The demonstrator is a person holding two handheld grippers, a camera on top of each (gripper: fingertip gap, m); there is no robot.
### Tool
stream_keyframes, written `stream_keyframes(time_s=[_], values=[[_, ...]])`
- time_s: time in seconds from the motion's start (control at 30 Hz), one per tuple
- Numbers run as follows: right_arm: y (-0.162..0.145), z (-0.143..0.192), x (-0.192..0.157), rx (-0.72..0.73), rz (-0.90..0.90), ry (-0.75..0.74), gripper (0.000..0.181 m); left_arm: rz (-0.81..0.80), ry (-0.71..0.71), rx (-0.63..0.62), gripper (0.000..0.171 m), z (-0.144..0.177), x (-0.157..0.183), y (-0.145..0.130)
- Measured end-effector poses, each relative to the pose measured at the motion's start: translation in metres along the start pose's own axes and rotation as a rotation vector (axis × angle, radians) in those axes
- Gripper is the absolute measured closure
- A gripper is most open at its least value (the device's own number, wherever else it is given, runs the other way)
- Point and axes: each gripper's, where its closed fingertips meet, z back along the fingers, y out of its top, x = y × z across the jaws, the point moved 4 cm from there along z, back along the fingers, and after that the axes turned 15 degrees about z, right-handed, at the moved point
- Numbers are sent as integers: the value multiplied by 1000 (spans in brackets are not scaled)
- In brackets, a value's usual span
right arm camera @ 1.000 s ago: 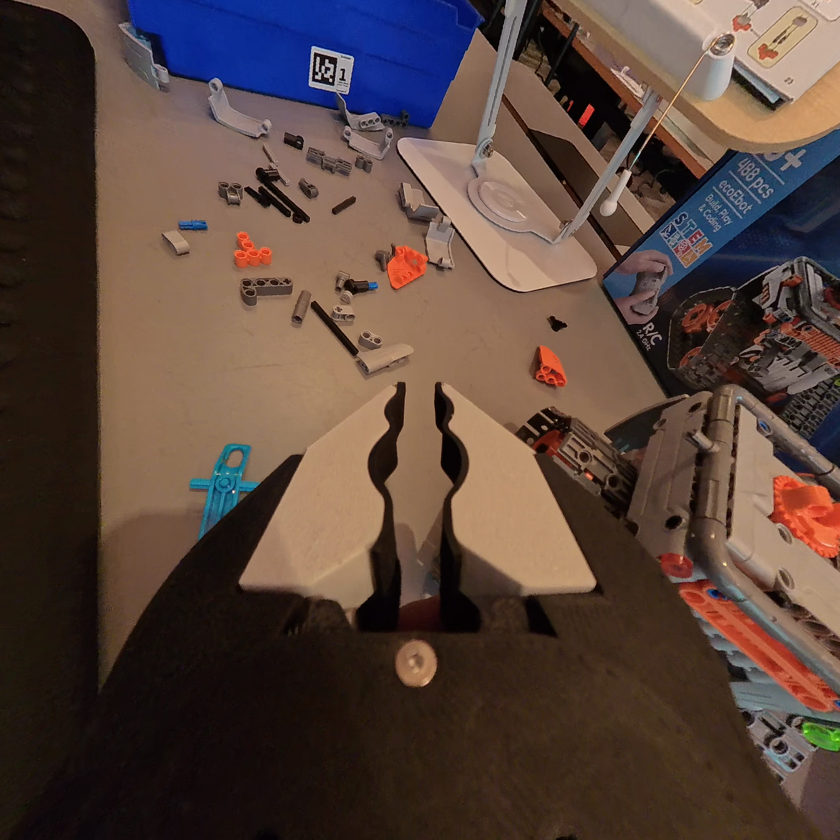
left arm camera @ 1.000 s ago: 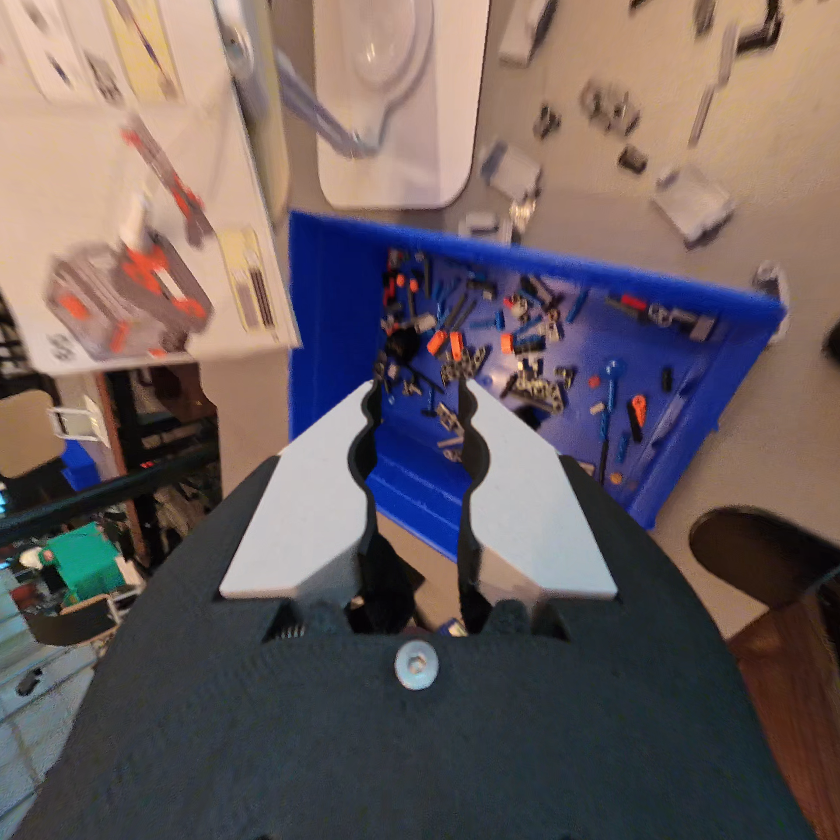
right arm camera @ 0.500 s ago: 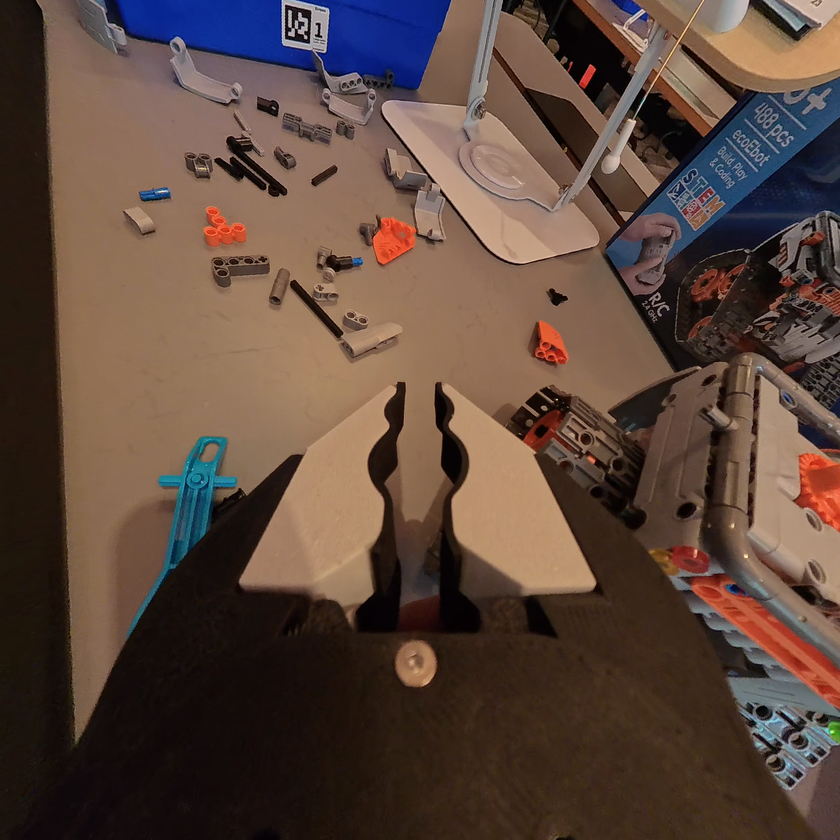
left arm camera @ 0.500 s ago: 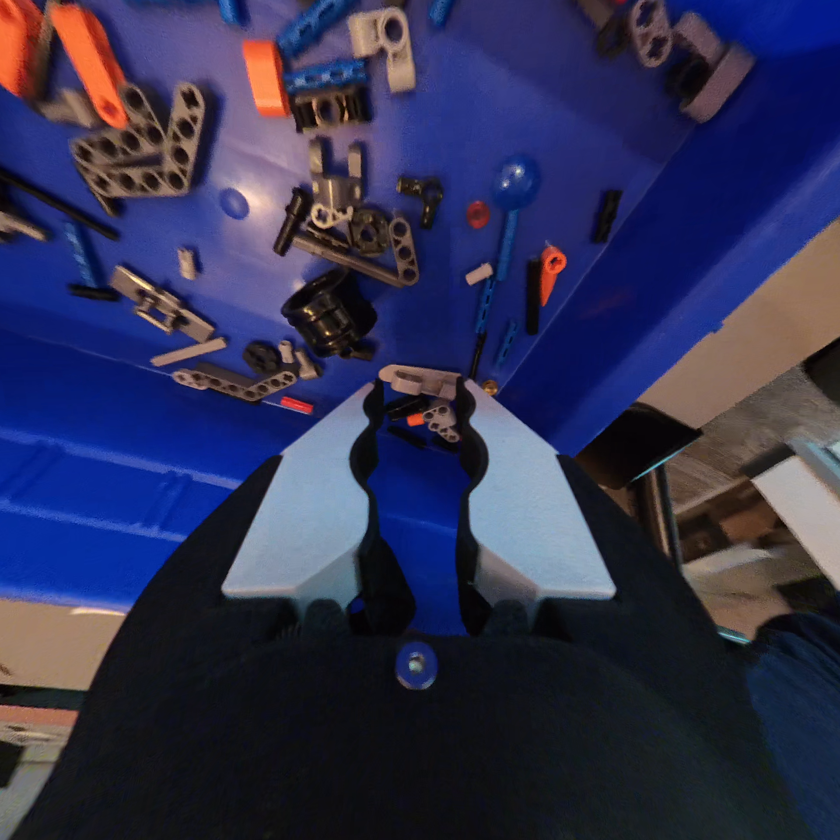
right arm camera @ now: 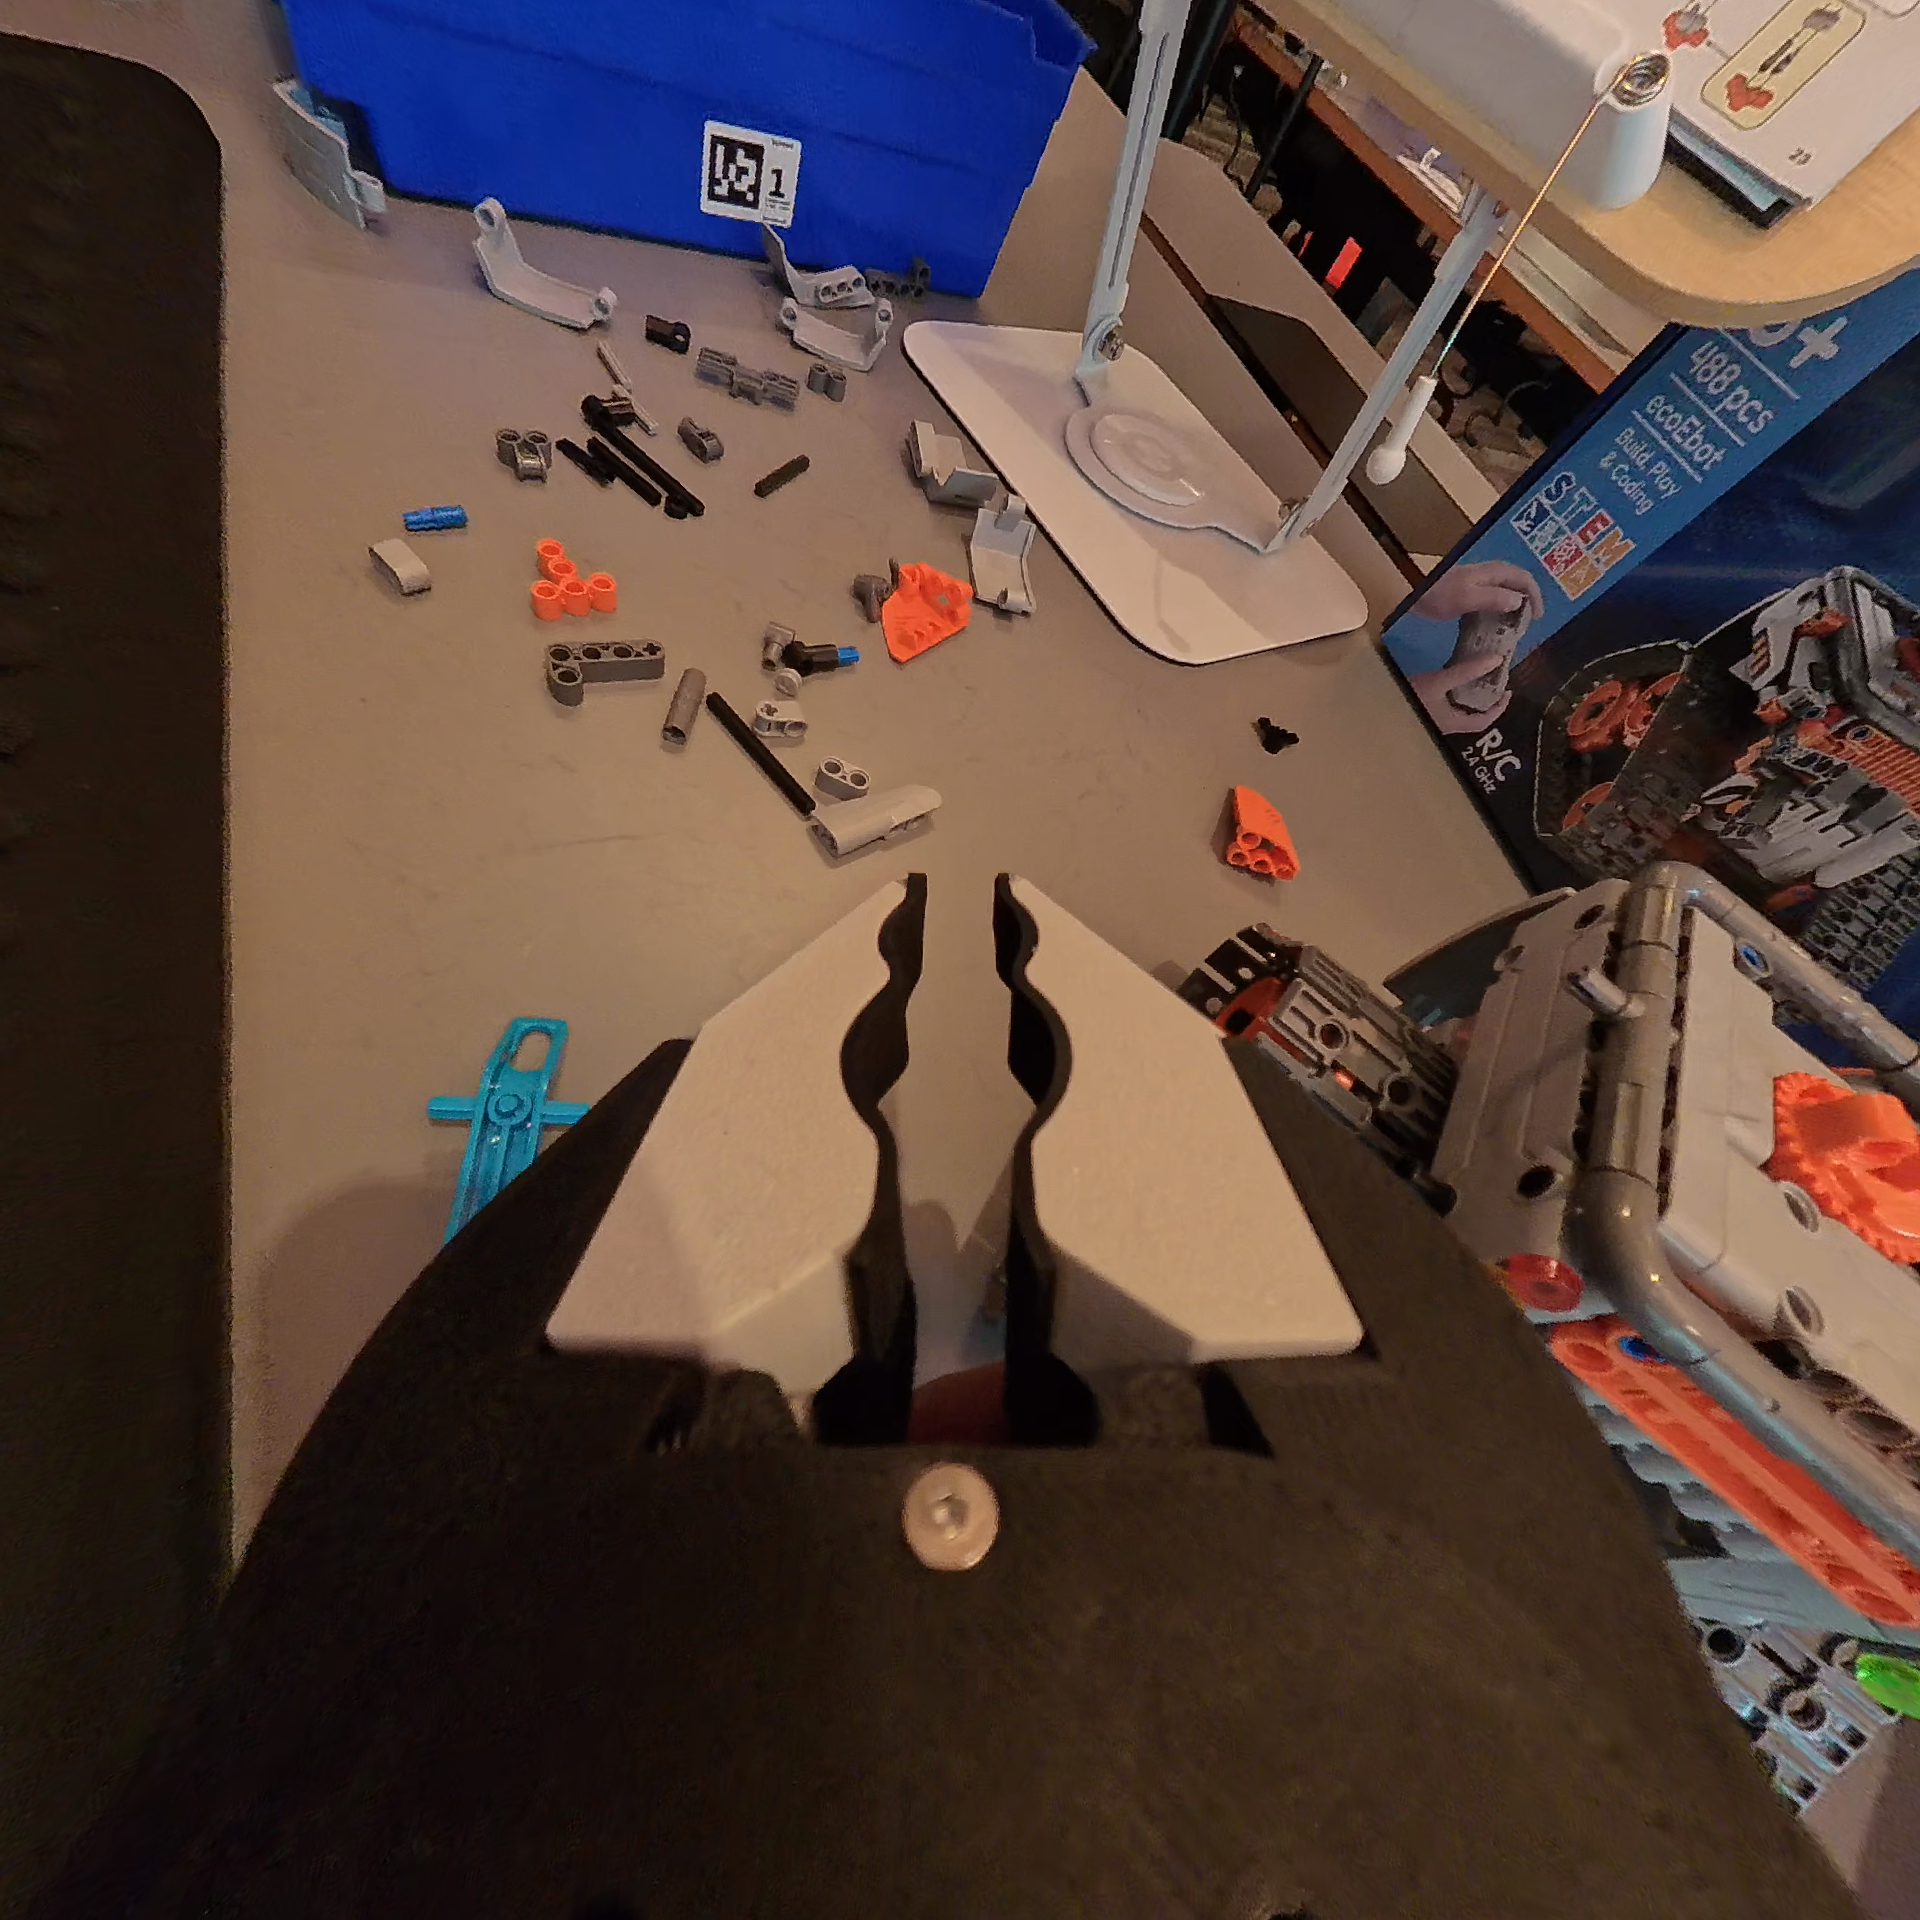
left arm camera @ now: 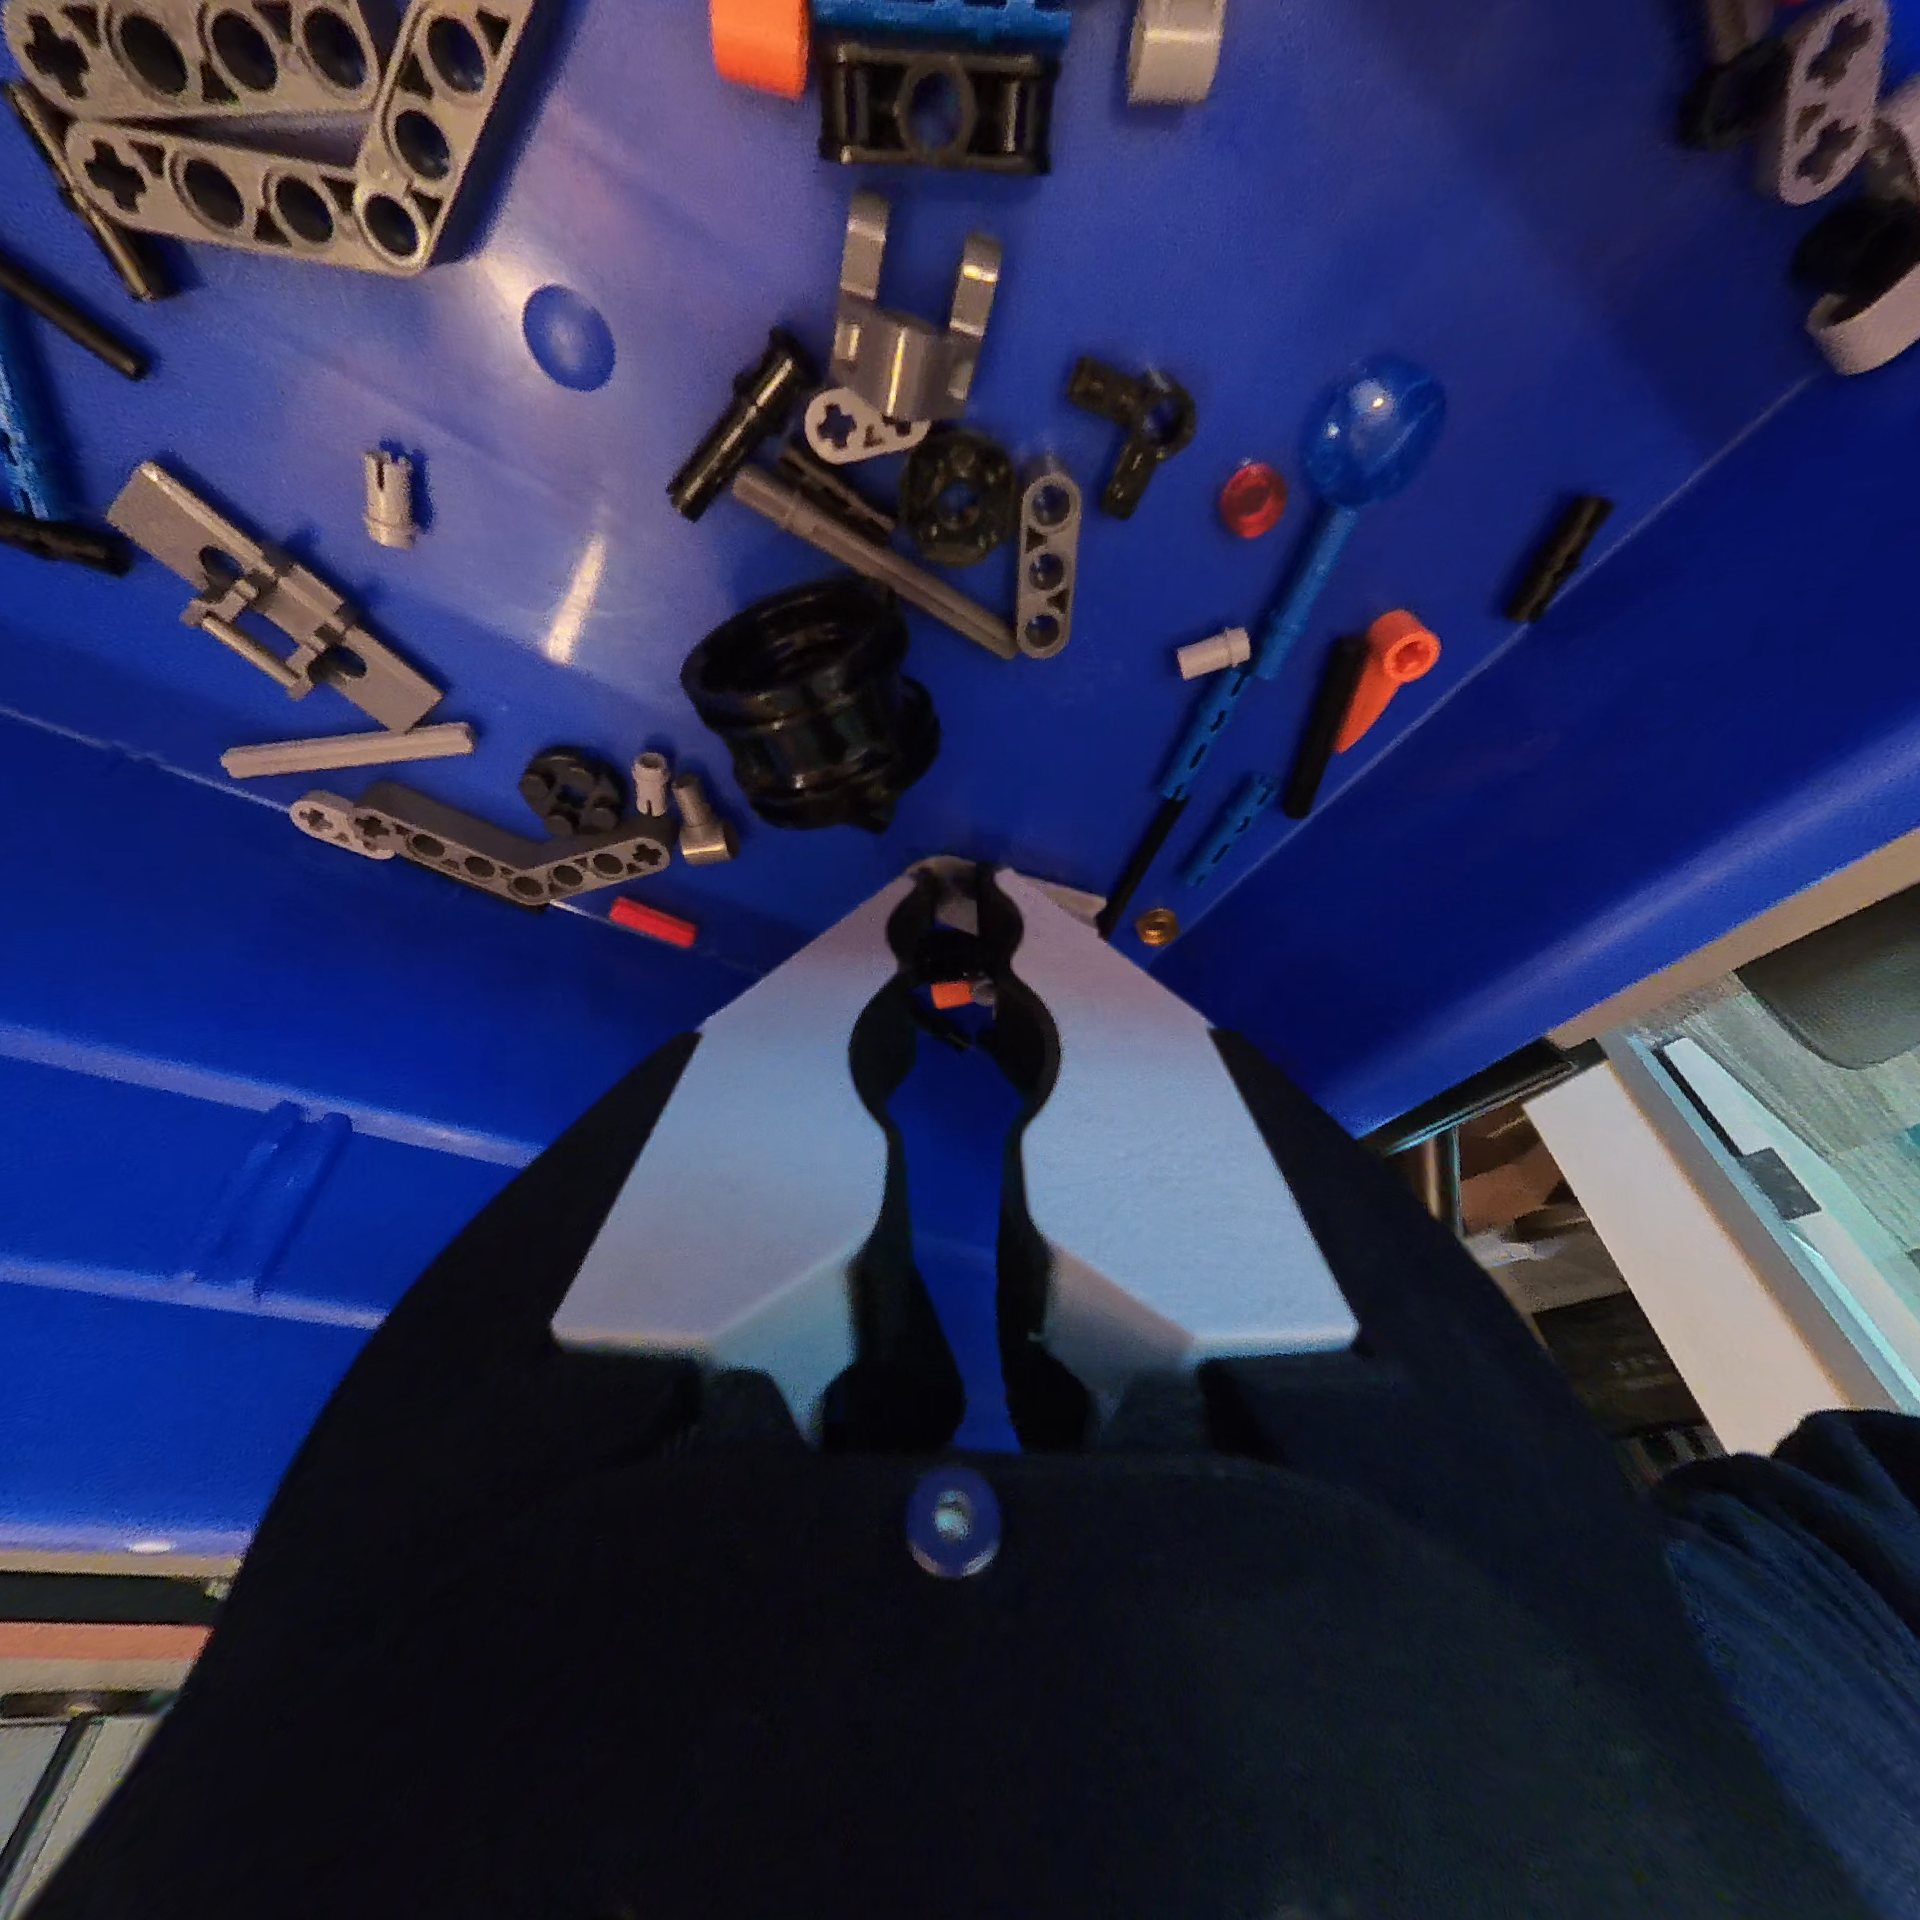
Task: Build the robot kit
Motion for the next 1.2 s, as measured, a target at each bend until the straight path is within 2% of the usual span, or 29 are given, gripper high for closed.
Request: stream_keyframes(time_s=[0.17,0.3,0.37,0.5,0.67,0.8,0.9,1.2], values=[[2,1,0,8,2,-4,171,-5,9,38,171,3,1,0],[2,1,0,7,5,-1,170,17,-28,231,168,31,4,13],[2,1,0,8,5,-1,171,37,-1,198,145,33,2,6],[3,2,-1,12,10,0,171,49,-53,164,143,22,9,1],[5,4,-1,17,16,-4,170,-40,-18,212,148,13,17,9],[5,4,-1,18,16,-3,170,-69,7,190,149,4,20,11],[5,4,-1,16,20,-4,170,-72,25,214,169,4,18,14],[7,6,-1,21,27,-7,170,-75,51,293,171,15,19,16]])
